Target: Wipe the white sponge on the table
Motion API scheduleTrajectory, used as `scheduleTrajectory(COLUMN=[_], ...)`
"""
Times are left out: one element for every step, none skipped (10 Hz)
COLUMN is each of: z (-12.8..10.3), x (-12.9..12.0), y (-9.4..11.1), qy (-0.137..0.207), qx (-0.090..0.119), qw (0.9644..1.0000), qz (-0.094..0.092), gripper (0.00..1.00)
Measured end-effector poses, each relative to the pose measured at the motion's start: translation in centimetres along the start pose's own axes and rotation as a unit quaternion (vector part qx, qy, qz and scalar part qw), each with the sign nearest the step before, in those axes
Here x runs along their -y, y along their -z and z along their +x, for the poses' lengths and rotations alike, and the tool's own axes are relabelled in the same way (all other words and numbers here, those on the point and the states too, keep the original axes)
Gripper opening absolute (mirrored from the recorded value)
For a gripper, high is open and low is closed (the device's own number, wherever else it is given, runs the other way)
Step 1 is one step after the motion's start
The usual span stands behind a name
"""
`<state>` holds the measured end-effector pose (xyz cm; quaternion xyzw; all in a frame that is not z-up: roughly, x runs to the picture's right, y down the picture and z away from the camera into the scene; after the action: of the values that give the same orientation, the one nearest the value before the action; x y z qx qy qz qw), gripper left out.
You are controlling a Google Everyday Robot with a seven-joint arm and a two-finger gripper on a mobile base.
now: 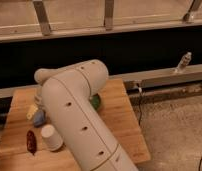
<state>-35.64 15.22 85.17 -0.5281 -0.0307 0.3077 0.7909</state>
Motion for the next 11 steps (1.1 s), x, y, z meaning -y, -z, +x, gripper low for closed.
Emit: scheduleTrajectory(z=[-0.1,-0.2,-0.2,-0.4,-0.6,-0.8,-1.0,-1.2,-1.1,-1.1,-0.8], x=[0.1,0.0,-0.3,-0.7,-1.2,-1.8,-2.4,-2.7,-2.9,-2.9,-2.4], y=[-0.4,-0.5,-0.6,-0.7,-0.7,-0.6,0.0,0.3,0.5,0.3,-0.2], qy=[-0.001,-0.001,0.001,0.005,0.011,0.018,0.025,0.029,0.031,0.029,0.023], qx=[-0.004,-0.006,-0.008,-0.01,-0.01,-0.009,-0.004,0.0,0.001,0.0,-0.002], qw=[1.0,1.0,1.0,0.9999,0.9999,0.9997,0.9996,0.9995,0.9994,0.9994,0.9995], qz=[-0.002,-0.004,-0.005,-0.007,-0.009,-0.012,-0.014,-0.015,-0.017,-0.02,-0.022], gripper=[0.8,0.8,0.8,0.8,0.8,0.8,0.8,0.8,0.8,0.8,0.8])
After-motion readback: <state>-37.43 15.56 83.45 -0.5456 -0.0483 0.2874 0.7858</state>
